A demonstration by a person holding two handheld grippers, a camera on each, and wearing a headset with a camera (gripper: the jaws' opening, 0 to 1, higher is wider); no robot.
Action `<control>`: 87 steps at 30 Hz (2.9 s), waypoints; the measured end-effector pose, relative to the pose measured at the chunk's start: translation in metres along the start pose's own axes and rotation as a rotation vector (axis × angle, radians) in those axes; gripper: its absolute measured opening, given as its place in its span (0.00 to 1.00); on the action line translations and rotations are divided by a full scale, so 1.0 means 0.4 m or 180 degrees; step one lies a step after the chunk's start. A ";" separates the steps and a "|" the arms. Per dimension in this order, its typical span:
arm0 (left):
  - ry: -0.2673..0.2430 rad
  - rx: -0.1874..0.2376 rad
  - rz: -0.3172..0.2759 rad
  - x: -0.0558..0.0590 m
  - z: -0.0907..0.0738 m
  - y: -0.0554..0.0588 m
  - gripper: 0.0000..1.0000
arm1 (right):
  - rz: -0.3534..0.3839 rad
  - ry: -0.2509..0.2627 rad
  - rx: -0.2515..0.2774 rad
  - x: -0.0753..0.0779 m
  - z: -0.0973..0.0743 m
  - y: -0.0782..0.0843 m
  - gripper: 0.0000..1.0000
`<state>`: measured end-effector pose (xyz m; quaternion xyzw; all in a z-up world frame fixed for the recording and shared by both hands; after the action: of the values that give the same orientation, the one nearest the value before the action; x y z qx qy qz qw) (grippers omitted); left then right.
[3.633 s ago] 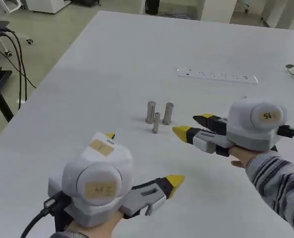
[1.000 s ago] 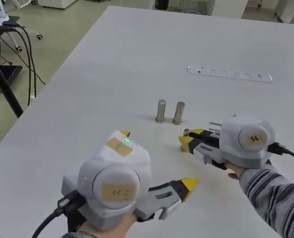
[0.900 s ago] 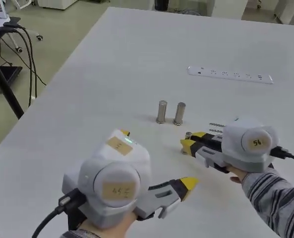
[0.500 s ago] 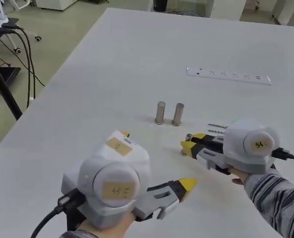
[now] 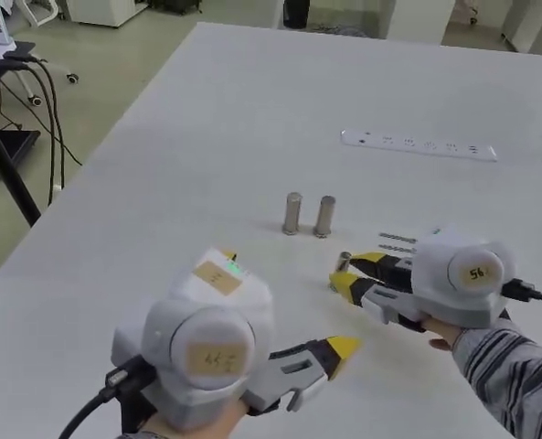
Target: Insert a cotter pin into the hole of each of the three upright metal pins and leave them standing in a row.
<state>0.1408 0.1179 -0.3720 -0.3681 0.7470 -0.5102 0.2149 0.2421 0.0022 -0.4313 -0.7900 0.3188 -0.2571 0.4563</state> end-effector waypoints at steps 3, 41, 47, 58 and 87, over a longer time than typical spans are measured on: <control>-0.0007 0.0007 0.0009 0.002 0.000 -0.002 0.88 | -0.0033 0.0016 -0.0066 0.020 -0.014 0.009 0.24; 0.0004 0.0018 -0.0009 -0.004 -0.004 -0.004 0.86 | -0.0588 -0.0390 -0.1479 0.217 0.016 0.049 0.17; 0.0041 0.0008 -0.0004 -0.002 -0.001 -0.005 0.84 | -0.0658 -0.0436 -0.1557 0.225 0.027 0.058 0.14; 0.0083 -0.0038 -0.0004 0.002 0.005 -0.001 0.81 | -0.1092 -0.0612 -0.1738 0.236 0.032 0.053 0.01; 0.0235 -0.0078 0.0065 0.027 0.016 0.003 0.71 | -0.1784 -0.0739 -0.1156 0.147 -0.078 0.000 0.00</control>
<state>0.1382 0.1060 -0.3749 -0.3440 0.7643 -0.5120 0.1879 0.2595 -0.0587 -0.4103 -0.9390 0.0762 -0.2199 0.2532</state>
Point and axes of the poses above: the centre of the closed fingertips' face, and the gripper's own axes: z roughly forward along the fingers, x roughly to its right, y roughly out of its underside, the point moved 5 cm from there along -z, roughly backward along the fingers, and after that the axes turned 11 degrees about y, right-handed, at the moved point
